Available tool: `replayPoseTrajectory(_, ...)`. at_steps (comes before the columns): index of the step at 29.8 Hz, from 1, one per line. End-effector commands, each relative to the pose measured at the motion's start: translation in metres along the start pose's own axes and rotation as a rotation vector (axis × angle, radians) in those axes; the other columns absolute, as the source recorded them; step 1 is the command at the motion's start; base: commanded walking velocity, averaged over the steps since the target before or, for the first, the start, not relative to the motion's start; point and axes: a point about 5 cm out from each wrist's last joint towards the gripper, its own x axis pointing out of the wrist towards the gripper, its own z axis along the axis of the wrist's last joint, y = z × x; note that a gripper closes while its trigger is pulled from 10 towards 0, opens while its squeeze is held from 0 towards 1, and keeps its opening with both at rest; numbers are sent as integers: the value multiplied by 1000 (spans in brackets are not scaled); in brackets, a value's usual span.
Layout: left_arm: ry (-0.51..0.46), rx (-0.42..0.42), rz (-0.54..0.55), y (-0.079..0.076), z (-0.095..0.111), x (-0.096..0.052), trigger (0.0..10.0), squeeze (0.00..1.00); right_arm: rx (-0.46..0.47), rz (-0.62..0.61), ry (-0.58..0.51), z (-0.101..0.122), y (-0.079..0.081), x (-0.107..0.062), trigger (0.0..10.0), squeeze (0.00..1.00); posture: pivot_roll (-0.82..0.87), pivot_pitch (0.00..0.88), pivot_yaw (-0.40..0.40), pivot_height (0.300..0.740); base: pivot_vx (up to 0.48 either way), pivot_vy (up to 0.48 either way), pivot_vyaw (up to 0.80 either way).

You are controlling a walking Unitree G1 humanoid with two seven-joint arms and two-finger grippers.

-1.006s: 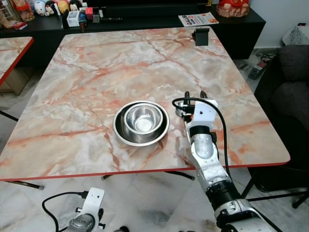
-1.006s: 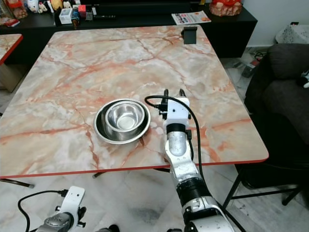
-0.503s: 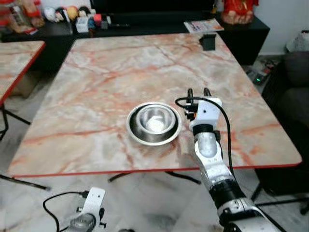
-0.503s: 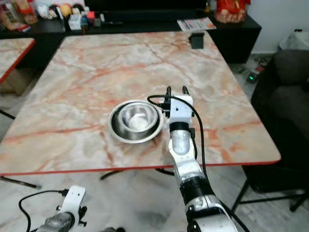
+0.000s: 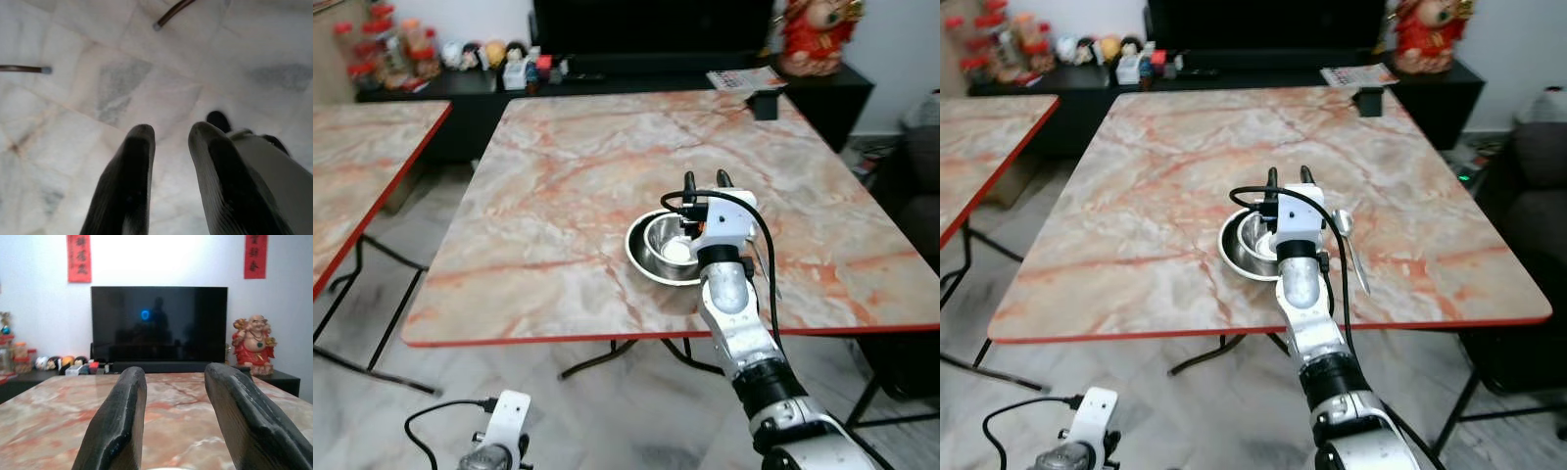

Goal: Setting the table

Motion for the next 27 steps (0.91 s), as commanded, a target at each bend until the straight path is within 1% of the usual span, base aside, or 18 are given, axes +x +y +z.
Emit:
replayPoseTrajectory(1, -4, -1, 0, -2, 3, 1, 10000, 0, 3, -7, -13, 4, -4, 3, 10000, 0, 14, 67, 38, 740, 0, 480, 0)
replayPoseTrajectory(8, -2, 6, -3, -2, 2, 1, 10000, 0, 7, -5, -13, 5, -3, 3, 10000, 0, 8, 78, 41, 740, 0, 480, 0)
replayPoseTrajectory(15, 1, 7, -1, -2, 2, 1, 10000, 0, -1, -16, -10, 4, -9, 3, 10000, 0, 8, 88, 37, 740, 0, 480, 0)
replayPoseTrajectory(24, -3, -4, 2, -3, 3, 1, 10000, 0, -3, 0, -3, 2, -7, 2, 10000, 0, 15, 86, 28, 740, 0, 480, 0)
replayPoseTrajectory(27, -3, -7, 5, -3, 3, 1, 10000, 0, -13, 16, 18, -1, -3, 1, 10000, 0, 25, 84, 31, 740, 0, 480, 0)
